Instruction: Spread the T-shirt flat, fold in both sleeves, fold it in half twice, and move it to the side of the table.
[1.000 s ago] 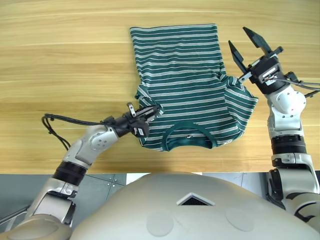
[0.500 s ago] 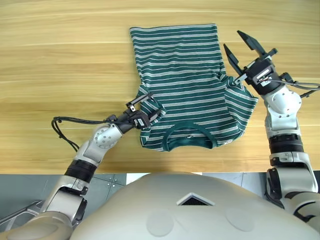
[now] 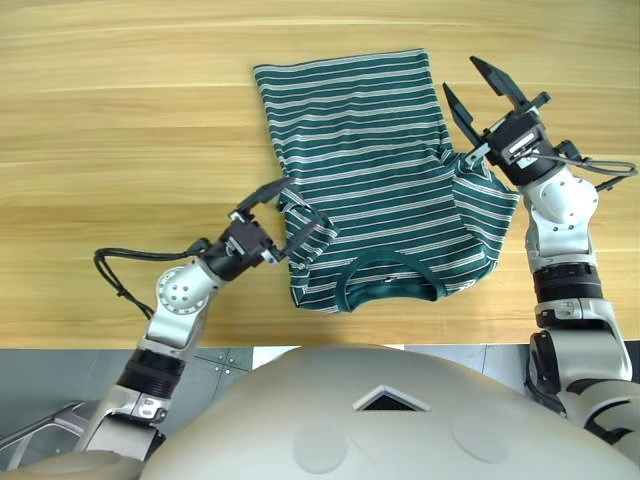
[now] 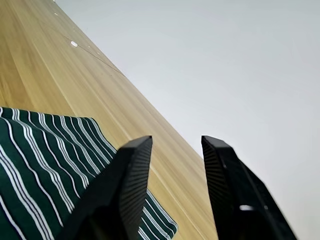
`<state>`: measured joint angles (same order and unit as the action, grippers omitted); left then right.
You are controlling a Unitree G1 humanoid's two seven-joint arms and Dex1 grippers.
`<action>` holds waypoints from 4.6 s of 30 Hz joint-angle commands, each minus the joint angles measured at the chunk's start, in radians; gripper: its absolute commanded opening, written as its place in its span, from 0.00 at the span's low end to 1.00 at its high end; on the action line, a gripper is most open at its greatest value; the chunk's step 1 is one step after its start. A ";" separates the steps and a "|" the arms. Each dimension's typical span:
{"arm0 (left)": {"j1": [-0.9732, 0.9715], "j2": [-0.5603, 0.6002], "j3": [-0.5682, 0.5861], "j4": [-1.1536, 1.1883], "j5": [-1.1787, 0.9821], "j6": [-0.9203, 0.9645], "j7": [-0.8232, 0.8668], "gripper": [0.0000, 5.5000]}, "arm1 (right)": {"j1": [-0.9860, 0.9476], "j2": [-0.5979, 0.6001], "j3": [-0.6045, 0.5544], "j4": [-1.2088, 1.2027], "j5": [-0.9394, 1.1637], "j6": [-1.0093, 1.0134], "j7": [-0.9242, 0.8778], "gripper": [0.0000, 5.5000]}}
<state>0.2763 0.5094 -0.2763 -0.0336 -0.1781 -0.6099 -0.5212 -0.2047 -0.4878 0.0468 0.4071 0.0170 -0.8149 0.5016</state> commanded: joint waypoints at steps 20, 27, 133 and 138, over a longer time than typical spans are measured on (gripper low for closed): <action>0.044 -0.006 -0.064 0.261 0.168 -0.056 -0.144 0.57 | -0.027 0.009 0.004 0.033 -0.042 -0.009 -0.010 0.33; 0.023 -0.019 -0.107 0.305 0.220 -0.073 -0.155 0.57 | -0.044 0.014 0.010 0.046 -0.054 -0.012 -0.014 0.33; -0.408 -0.015 0.055 0.433 0.592 -0.081 0.352 0.57 | 0.217 -0.219 -0.063 -0.040 -0.377 0.015 -0.227 0.33; -0.580 -0.024 0.032 0.566 0.649 -0.072 0.375 0.57 | 0.185 -0.219 -0.038 0.027 -0.408 0.012 -0.265 0.33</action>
<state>-0.2403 0.4827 -0.2325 0.4847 0.4469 -0.6924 -0.1549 0.0001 -0.7131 0.0020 0.4135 -0.3790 -0.8063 0.2508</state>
